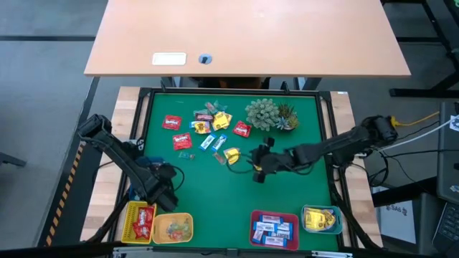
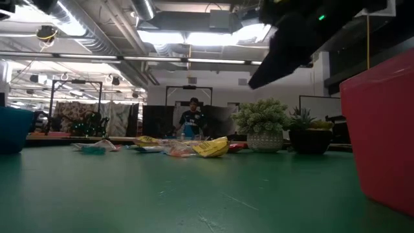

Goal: Sort candy
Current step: Put the yellow candy into the green bin

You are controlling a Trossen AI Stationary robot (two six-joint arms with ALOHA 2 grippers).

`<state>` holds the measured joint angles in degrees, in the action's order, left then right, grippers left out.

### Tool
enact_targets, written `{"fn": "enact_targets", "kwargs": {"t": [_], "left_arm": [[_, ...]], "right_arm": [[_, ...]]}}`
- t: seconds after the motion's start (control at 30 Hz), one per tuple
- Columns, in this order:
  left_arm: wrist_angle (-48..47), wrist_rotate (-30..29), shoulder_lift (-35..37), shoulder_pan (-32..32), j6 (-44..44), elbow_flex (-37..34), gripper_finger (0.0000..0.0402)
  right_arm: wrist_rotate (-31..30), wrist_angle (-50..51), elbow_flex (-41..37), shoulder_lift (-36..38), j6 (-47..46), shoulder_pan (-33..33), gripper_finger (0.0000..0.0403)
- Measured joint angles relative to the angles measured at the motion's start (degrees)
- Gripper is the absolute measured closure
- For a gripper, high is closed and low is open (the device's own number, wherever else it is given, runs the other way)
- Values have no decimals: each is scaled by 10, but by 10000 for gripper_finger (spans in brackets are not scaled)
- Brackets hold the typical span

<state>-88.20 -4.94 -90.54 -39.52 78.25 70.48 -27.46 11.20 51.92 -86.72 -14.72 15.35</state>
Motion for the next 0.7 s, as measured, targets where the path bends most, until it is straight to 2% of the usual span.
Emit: {"fn": "enact_targets", "kwargs": {"t": [0.1,0.27,0.7], "left_arm": [[14,-23,0,0,9,0,193],[37,-37,0,0,9,0,193],[69,-38,0,0,9,1,191]], "right_arm": [[12,-17,0,-20,-3,-25,233],[81,-69,0,-64,-48,-61,233],[86,-149,0,-162,-75,-94,233]]}}
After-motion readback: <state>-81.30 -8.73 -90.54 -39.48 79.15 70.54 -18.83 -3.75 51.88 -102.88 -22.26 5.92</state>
